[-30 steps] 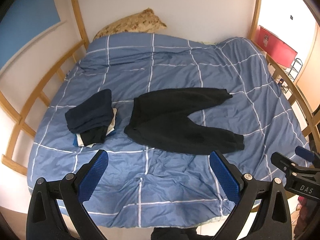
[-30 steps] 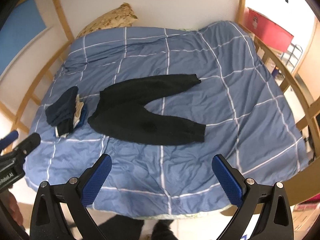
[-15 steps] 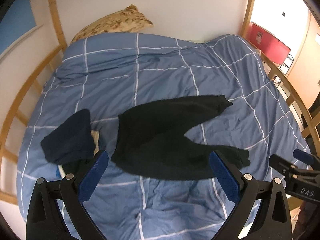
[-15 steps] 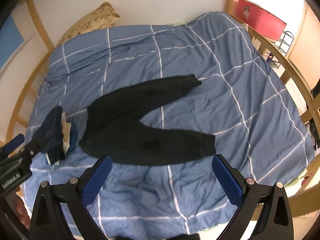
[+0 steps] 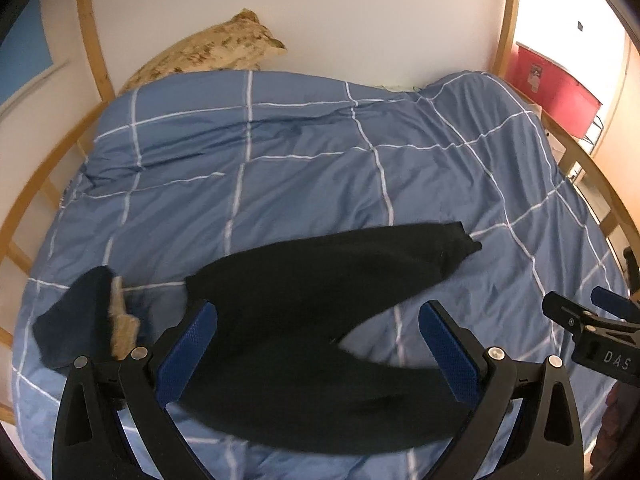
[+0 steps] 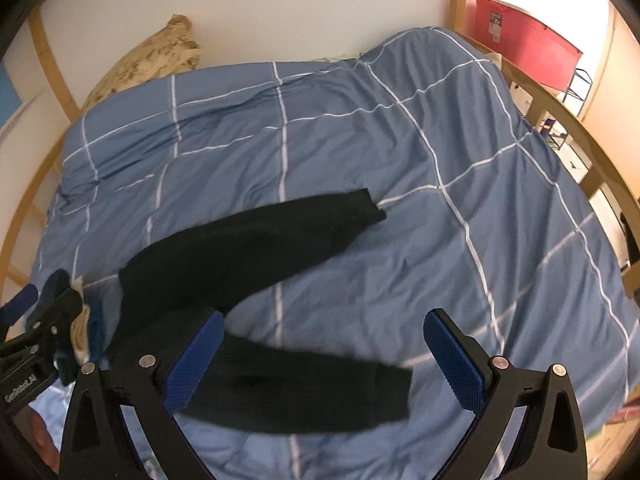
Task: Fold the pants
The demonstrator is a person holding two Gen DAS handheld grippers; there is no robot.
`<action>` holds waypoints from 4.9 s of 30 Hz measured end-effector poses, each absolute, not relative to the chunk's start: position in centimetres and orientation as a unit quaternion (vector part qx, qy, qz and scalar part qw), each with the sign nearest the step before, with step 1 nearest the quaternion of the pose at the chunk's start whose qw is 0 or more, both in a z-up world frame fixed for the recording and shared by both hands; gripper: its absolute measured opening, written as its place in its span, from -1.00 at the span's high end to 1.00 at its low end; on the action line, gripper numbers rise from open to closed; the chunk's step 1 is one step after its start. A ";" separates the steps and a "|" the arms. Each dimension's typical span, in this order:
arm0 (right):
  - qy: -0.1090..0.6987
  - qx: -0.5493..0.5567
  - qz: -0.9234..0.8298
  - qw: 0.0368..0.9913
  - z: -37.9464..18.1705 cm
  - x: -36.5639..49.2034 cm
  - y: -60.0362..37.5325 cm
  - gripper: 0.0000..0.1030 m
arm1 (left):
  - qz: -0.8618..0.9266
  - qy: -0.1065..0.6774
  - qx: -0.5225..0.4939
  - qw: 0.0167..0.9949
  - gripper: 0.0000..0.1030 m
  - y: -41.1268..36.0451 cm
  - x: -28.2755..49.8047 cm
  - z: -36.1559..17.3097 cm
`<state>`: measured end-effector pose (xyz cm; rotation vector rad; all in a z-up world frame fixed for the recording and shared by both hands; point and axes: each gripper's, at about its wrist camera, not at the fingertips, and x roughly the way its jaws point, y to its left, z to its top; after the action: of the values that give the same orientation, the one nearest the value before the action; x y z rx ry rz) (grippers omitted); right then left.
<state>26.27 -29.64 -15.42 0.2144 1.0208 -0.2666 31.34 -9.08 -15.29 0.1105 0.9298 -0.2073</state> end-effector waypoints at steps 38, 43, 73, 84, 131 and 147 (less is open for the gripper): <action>0.556 0.145 -0.087 0.814 -37.5 44.1 -42.5 0.68 | -0.128 0.533 0.103 0.830 -0.99 -23.7 46.0 -34.9; 0.572 0.121 -0.110 0.804 -38.5 44.1 -41.9 0.36 | -0.122 0.540 0.102 0.826 -0.99 -23.0 45.2 -35.3; 0.511 0.157 -0.146 0.832 -23.1 23.1 -24.8 -0.26 | -0.040 0.478 0.074 0.874 -0.99 3.5 28.3 -21.4; 0.528 0.194 -0.213 0.799 -26.2 18.0 -19.1 -0.26 | -0.008 0.522 0.061 0.851 -0.99 10.8 24.3 -25.0; 0.578 0.239 -0.291 0.724 -40.1 20.3 -20.8 -0.18 | -0.037 0.629 -0.013 0.776 0.16 10.2 29.9 -40.1; 0.548 0.250 -0.255 0.756 -33.9 19.6 -22.9 0.80 | -0.027 0.588 -0.005 0.808 0.74 9.2 29.0 -33.9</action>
<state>19.60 -22.88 -33.86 0.5445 1.1952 -0.5566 29.02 9.18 -33.91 -0.0100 1.2578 -0.0588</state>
